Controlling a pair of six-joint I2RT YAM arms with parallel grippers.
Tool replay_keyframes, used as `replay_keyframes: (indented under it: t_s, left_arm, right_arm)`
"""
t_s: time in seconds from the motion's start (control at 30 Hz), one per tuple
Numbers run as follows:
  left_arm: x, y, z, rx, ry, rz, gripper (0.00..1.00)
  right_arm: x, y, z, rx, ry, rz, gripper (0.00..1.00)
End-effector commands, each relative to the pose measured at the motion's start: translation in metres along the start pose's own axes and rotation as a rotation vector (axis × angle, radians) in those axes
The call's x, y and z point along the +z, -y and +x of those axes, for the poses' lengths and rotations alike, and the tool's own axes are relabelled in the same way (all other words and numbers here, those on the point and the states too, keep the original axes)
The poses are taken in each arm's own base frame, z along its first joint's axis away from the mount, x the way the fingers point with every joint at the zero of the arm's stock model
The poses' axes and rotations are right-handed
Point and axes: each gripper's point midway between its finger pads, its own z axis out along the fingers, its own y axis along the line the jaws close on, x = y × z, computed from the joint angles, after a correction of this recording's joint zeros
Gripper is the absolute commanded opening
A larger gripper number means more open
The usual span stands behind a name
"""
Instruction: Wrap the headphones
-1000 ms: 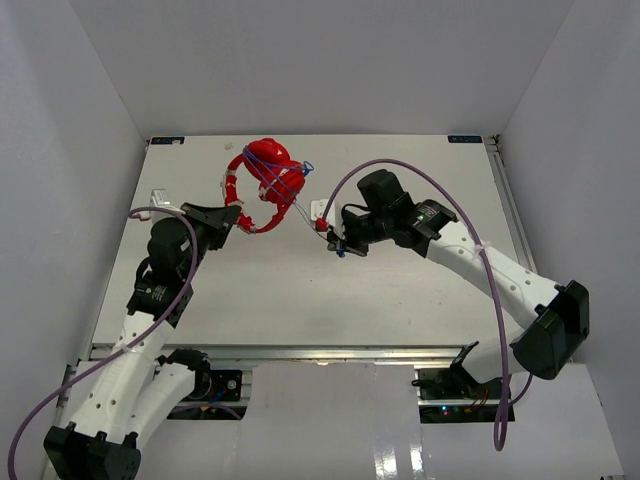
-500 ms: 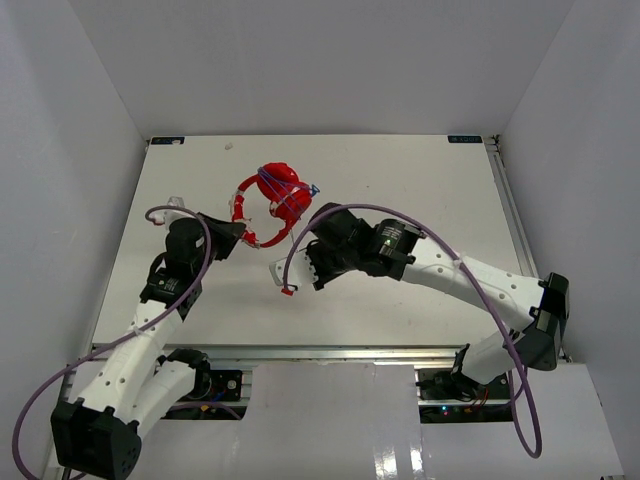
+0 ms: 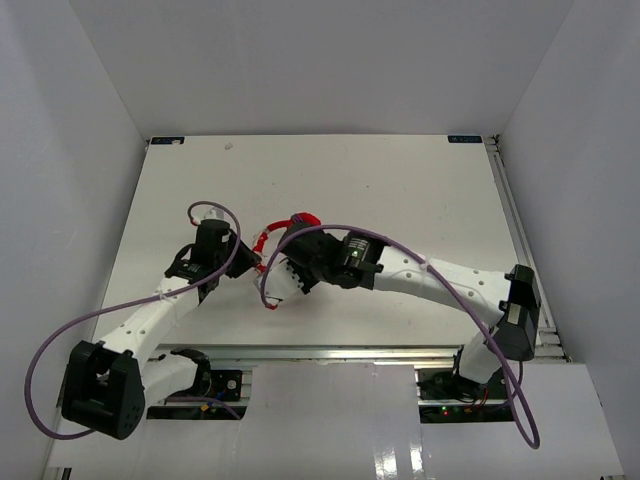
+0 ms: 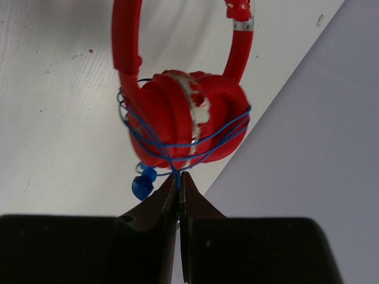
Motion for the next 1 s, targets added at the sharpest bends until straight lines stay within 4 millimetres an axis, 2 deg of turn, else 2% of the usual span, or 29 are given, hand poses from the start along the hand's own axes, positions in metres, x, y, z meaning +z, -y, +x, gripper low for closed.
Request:
replay_keyframes:
  t_s: [0.0,0.2,0.47,0.77,0.97]
  left_arm:
    - [-0.004,0.029,0.003,0.131,-0.048,0.117,0.00]
    - [0.003,0.026,0.019,0.234,-0.127,0.141,0.00]
    - [0.013,0.018,0.041,0.307,-0.216,0.148,0.00]
    - [0.015,0.023,0.050,0.364,-0.246,0.169,0.00]
    - [0.011,0.027,0.051,0.354,-0.246,0.197,0.00]
  right_arm:
    - [0.011,0.018,-0.008,-0.099,-0.068,0.051,0.08]
    - [0.031,0.015,-0.006,-0.183,-0.121,0.046,0.08]
    - [0.041,0.014,-0.010,-0.296,-0.139,0.051,0.08]
    - [0.055,-0.002,-0.017,-0.447,-0.127,0.040,0.08]
    - [0.061,-0.011,-0.029,-0.408,-0.054,0.017,0.08]
